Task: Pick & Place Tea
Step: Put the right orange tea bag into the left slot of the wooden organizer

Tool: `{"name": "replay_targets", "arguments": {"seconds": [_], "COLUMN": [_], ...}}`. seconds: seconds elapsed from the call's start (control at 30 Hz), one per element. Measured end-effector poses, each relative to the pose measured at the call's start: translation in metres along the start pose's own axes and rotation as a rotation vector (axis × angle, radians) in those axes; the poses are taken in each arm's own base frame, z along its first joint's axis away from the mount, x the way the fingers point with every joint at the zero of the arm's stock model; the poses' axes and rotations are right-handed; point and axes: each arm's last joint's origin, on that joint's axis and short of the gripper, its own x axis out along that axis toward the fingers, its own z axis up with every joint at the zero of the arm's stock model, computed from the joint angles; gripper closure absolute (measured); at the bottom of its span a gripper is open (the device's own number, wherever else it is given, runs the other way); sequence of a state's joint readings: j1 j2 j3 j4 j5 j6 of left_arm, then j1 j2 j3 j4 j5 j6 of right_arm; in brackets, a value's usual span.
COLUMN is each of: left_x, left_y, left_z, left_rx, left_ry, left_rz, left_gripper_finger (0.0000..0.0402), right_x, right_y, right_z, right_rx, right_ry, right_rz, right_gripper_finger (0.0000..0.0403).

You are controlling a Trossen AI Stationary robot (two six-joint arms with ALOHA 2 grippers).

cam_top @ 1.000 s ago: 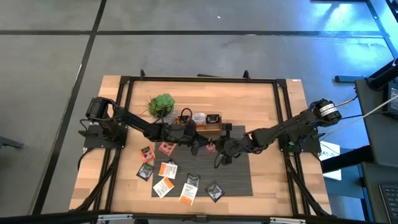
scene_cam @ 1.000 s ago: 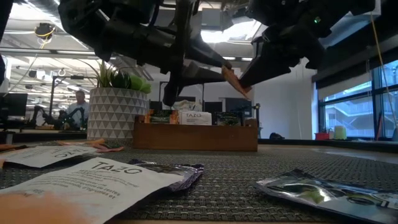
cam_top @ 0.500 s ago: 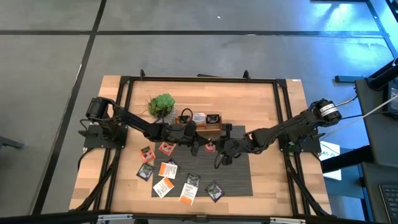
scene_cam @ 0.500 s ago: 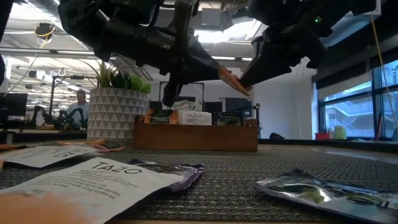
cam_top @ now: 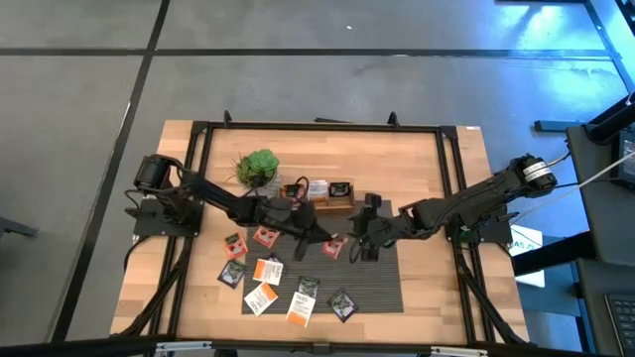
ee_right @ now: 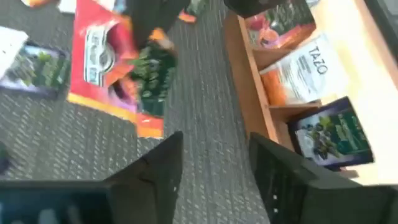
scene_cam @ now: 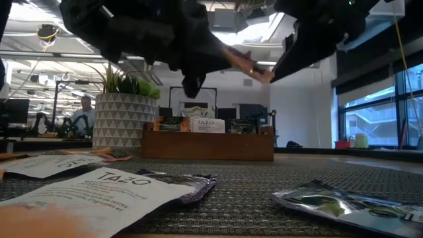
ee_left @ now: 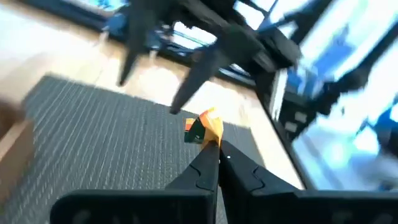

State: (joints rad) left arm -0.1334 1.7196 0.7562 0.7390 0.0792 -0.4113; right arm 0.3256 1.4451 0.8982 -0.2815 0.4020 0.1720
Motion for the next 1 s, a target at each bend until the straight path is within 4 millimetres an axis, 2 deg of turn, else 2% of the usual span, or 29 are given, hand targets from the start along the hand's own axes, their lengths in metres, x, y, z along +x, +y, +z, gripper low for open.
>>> {"name": "replay_targets", "arguments": {"seconds": [0.23, 0.43, 0.73, 1.0], "left_x": [0.0, 0.0, 0.0, 0.0], "left_y": [-0.023, -0.032, -0.031, -0.031], "left_z": [-0.003, -0.005, -0.006, -0.006], "left_rx": [0.388, 0.579, 0.733, 0.776], "left_ry": [-0.037, -0.052, -0.054, -0.057], "left_rz": [-0.078, -0.105, -0.089, -0.073], "left_gripper_finger": [0.0398, 0.0398, 0.0398, 0.0398], "right_x": [0.0, -0.001, -0.002, -0.007], "right_y": [0.004, 0.009, 0.013, 0.023], "right_z": [0.009, 0.011, 0.009, 0.001], "right_rx": [0.044, 0.1, 0.233, 0.167], "right_ry": [-0.082, -0.071, -0.012, 0.032], "right_rz": [0.101, 0.255, 0.369, 0.349], "right_gripper_finger": [0.0199, 0.0199, 0.0199, 0.0199]}}
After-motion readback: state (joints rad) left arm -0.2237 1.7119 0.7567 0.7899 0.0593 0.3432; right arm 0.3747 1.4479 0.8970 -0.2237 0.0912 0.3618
